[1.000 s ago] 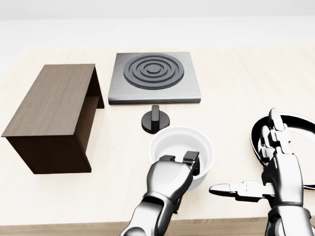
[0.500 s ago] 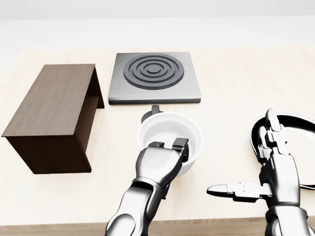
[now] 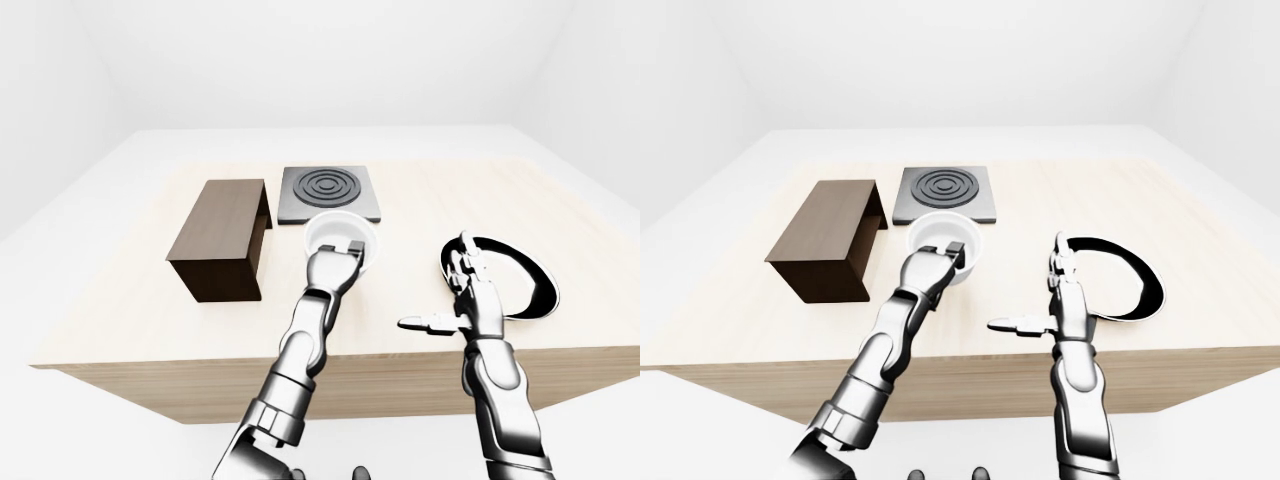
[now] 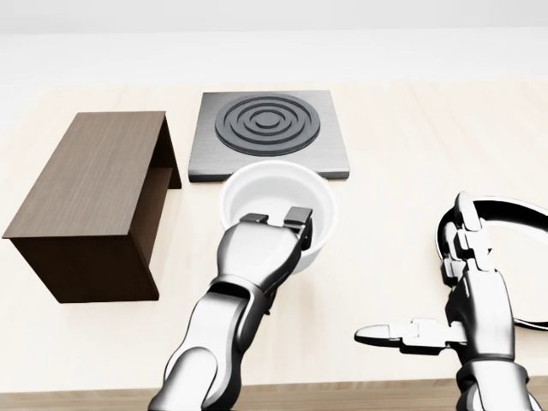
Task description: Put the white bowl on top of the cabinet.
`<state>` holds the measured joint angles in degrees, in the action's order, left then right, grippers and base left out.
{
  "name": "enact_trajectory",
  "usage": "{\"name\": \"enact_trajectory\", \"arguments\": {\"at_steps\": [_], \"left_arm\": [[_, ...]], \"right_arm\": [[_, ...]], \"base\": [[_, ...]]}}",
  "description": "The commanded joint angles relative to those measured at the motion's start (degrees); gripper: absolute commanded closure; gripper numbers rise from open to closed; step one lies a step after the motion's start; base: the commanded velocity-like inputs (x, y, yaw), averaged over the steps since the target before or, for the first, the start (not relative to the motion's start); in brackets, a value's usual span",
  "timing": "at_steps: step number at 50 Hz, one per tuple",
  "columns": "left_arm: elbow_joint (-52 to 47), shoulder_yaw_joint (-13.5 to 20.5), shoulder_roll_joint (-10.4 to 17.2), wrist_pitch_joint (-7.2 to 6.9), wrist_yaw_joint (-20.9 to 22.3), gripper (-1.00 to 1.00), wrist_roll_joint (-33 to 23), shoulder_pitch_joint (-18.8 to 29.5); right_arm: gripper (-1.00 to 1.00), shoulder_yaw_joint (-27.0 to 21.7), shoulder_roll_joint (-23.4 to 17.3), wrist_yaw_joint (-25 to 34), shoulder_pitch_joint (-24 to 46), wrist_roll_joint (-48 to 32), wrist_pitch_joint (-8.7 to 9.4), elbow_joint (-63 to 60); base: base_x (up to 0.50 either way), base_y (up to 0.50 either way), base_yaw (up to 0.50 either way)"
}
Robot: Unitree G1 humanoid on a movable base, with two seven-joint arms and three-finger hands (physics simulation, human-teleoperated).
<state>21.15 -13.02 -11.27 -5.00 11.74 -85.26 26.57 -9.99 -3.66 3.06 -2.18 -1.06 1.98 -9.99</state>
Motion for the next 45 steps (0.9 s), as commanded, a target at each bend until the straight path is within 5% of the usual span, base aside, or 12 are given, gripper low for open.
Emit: {"name": "enact_trajectory", "arguments": {"at_steps": [1, 18, 45], "left_arm": [[-3.6, 2.2, 1.6, 0.0, 2.6, 1.0, 0.2, 4.4], [-7.3, 5.5, 5.5, 0.0, 7.7, 1.0, 2.7, 10.5], [-19.2, 10.1, 11.2, 0.0, 23.3, 1.0, -4.7, 15.2]], "right_arm": [[-1.0, 1.0, 0.3, -0.2, -0.2, -0.9, -0.85, 0.8], [-1.0, 1.4, 0.4, -0.2, -0.4, -1.3, -1.15, 1.0], [-1.0, 2.6, 0.8, -0.2, -0.9, -2.8, -2.0, 1.5]], "base": [[0.0, 0.0, 0.0], [0.0, 0.0, 0.0], [0.0, 0.0, 0.0]]}}
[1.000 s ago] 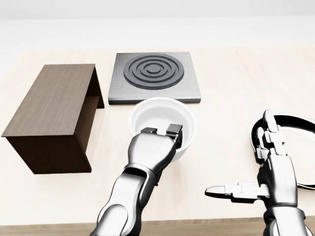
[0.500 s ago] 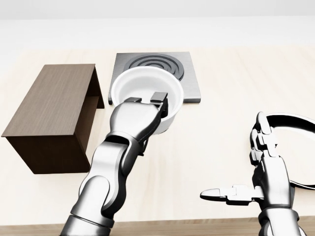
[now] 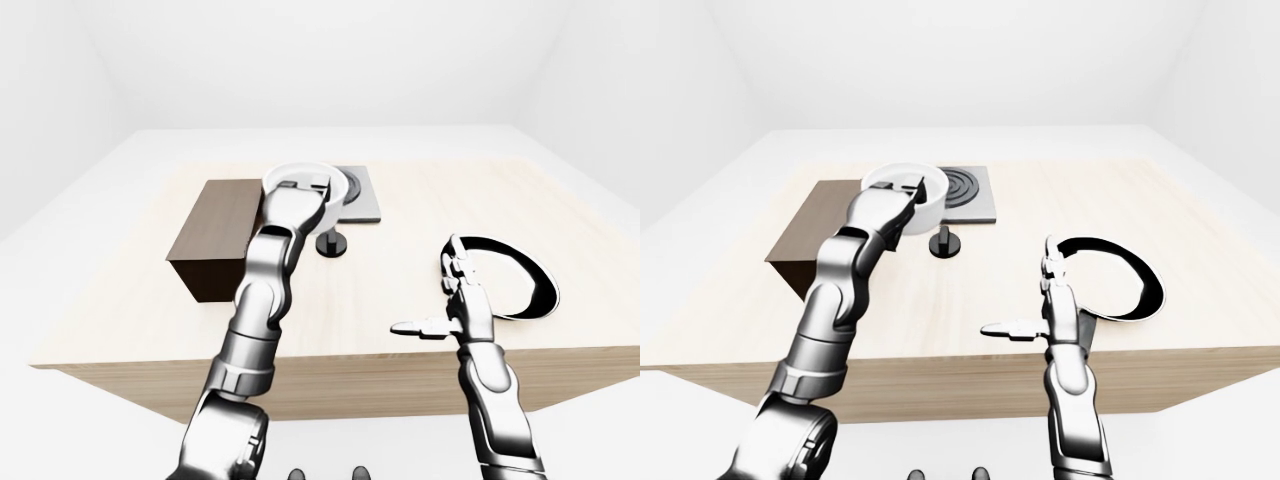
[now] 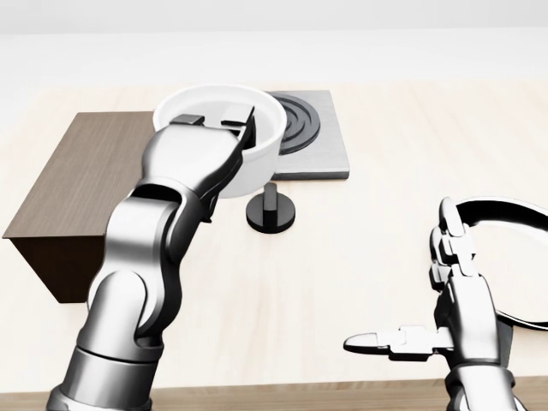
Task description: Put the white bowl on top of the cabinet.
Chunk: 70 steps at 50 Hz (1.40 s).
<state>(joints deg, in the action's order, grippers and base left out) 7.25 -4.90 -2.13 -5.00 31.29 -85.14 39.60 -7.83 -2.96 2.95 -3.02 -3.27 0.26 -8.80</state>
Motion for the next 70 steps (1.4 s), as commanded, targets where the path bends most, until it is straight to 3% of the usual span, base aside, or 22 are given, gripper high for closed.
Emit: {"name": "enact_trajectory", "arguments": {"at_steps": [1, 9, 28, 44, 49, 66, 70], "left_arm": [[-5.5, 2.2, 2.1, 0.0, 3.9, 1.0, -4.8, 2.3], [-9.8, 3.9, 4.4, 0.0, 8.6, 1.0, -6.7, 2.9], [-13.9, 6.9, 8.1, 0.0, 8.7, 1.0, -8.2, 3.9], [-14.7, 8.6, 10.8, 0.0, 8.7, 1.0, -5.6, 3.2], [-12.1, 9.5, 12.0, 0.0, 8.7, 1.0, -1.7, 2.9], [-7.6, 9.5, 14.8, 0.0, 4.3, 1.0, 4.2, 3.4], [-4.3, 10.1, 15.9, 0.0, 0.5, 1.0, 7.4, 4.0]], "right_arm": [[-1.0, 0.4, 0.1, -0.1, 0.0, -0.5, -0.28, 0.4], [-1.0, 0.1, -0.1, -0.3, 0.4, -0.4, -0.18, 0.9], [-1.0, 0.6, 0.0, -0.7, 0.5, -0.9, -0.5, 1.2], [-1.0, 0.7, 0.1, -0.8, 0.3, -1.1, -1.06, 1.5], [-1.0, 0.8, 0.1, -0.9, 0.6, -1.2, -1.21, 2.0], [-1.0, 0.8, 0.1, -1.0, 0.5, -1.2, -1.22, 1.9], [-1.0, 0.8, 0.0, -1.0, 0.5, -1.1, -1.31, 1.9]], "base": [[0.0, 0.0, 0.0], [0.0, 0.0, 0.0], [0.0, 0.0, 0.0], [0.0, 0.0, 0.0], [0.0, 0.0, 0.0], [0.0, 0.0, 0.0], [0.0, 0.0, 0.0]]}}
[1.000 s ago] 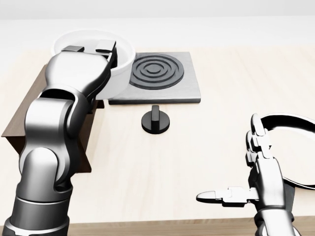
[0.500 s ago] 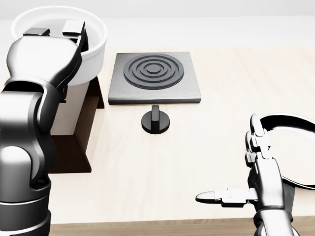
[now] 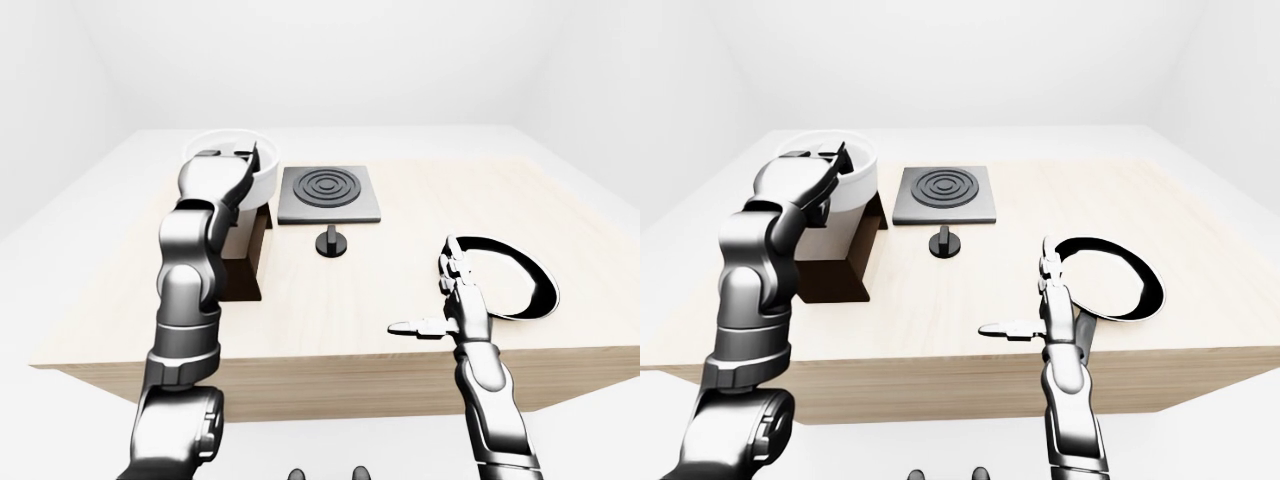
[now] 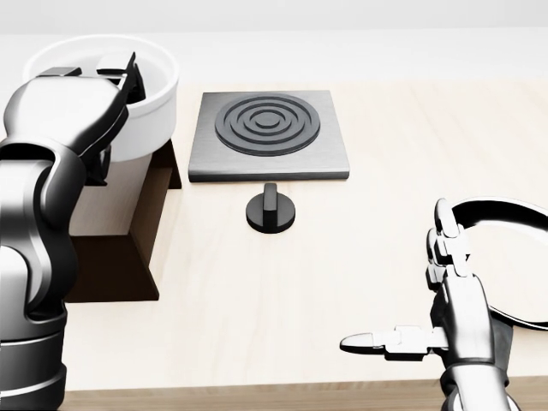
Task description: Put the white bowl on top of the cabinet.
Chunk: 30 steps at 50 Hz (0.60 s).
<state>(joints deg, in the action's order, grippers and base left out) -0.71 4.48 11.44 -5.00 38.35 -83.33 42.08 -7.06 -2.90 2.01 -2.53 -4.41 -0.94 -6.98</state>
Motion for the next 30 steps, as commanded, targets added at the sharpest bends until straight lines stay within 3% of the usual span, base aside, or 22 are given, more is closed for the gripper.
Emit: {"name": "enact_trajectory", "arguments": {"at_steps": [1, 6, 19, 24, 30], "left_arm": [[4.2, 0.7, 2.6, 0.0, -7.1, 1.0, 6.2, 1.6], [8.0, 0.7, 3.5, 0.0, -11.3, 1.0, 10.3, 2.0], [10.8, 0.3, 4.9, 0.0, -15.4, 1.0, 14.6, 2.1], [10.2, -0.1, 5.2, 0.0, -15.4, 1.0, 14.2, 1.6], [8.3, -0.8, 4.6, 0.0, -14.3, 1.0, 9.9, 0.1]], "right_arm": [[-1.0, 0.0, 0.0, 0.0, 0.0, 0.0, -0.12, 0.1], [-1.0, 0.2, 0.1, -0.1, -0.2, -0.2, -0.26, 0.0], [-1.0, 0.1, 0.0, -0.1, 0.1, -0.2, -0.45, 0.5], [-1.0, 0.2, 0.0, -0.1, 0.0, -0.2, -0.55, 0.6], [-1.0, 0.4, 0.0, -0.3, 0.2, -0.5, -1.0, 1.2]], "base": [[0.0, 0.0, 0.0], [0.0, 0.0, 0.0], [0.0, 0.0, 0.0], [0.0, 0.0, 0.0], [0.0, 0.0, 0.0]]}}
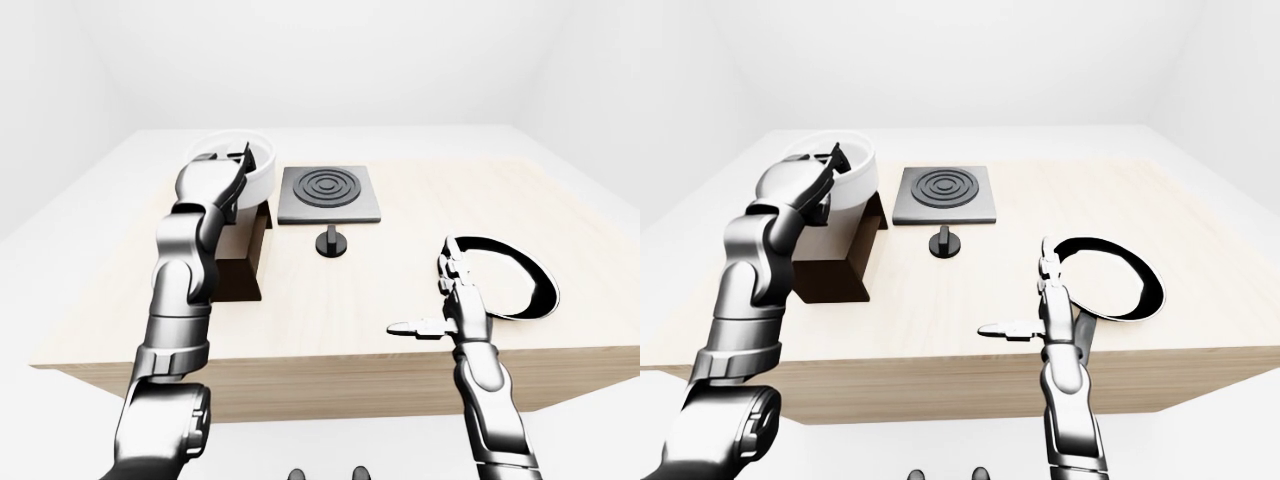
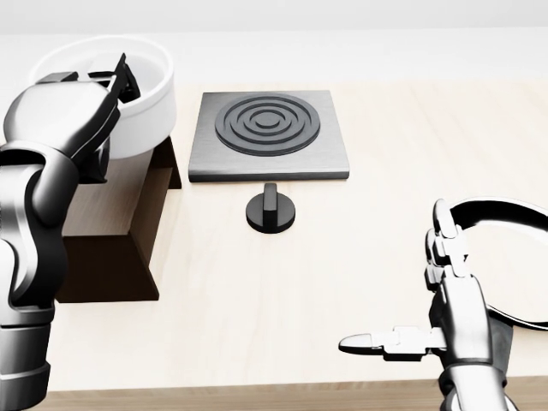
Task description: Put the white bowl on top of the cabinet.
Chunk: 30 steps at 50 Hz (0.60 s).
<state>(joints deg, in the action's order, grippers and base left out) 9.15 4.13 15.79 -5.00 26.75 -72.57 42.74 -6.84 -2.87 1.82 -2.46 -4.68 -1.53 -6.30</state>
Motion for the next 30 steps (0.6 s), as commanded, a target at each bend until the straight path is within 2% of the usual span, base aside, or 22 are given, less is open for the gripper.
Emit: {"name": "enact_trajectory", "arguments": {"at_steps": [1, 6, 14, 20, 21, 30], "left_arm": [[-2.0, -0.3, 0.2, 0.0, -2.8, 1.0, -1.3, -0.8], [-3.0, 0.4, 0.0, 0.0, -2.4, 1.0, -2.8, -1.3], [-0.1, 1.8, 1.4, 0.0, -5.7, 1.0, -2.1, -1.3], [1.7, 2.2, 2.1, 0.0, -7.4, 1.0, -0.1, -1.2], [3.7, 3.0, 2.6, 0.0, -8.9, 1.0, 1.3, -0.6], [5.5, 2.0, 3.4, 0.0, -11.3, 1.0, 4.2, -0.6]], "right_arm": [[-1.0, 0.2, 0.0, -0.1, 0.1, -0.2, -0.34, 0.4], [-1.0, 0.2, 0.0, -0.1, 0.0, -0.2, -0.37, 0.4], [-1.0, 0.4, 0.1, -0.2, 0.0, -0.4, -0.23, 0.4], [-1.0, 0.6, 0.2, -0.3, -0.2, -0.7, -0.27, 0.1], [-1.0, 0.6, 0.2, -0.3, -0.1, -0.7, -0.51, 0.4], [-1.0, 0.6, 0.1, -0.3, -0.1, -0.7, -0.67, 0.6]], "base": [[0.0, 0.0, 0.0], [0.0, 0.0, 0.0], [0.0, 0.0, 0.0], [0.0, 0.0, 0.0], [0.0, 0.0, 0.0], [0.0, 0.0, 0.0]]}}
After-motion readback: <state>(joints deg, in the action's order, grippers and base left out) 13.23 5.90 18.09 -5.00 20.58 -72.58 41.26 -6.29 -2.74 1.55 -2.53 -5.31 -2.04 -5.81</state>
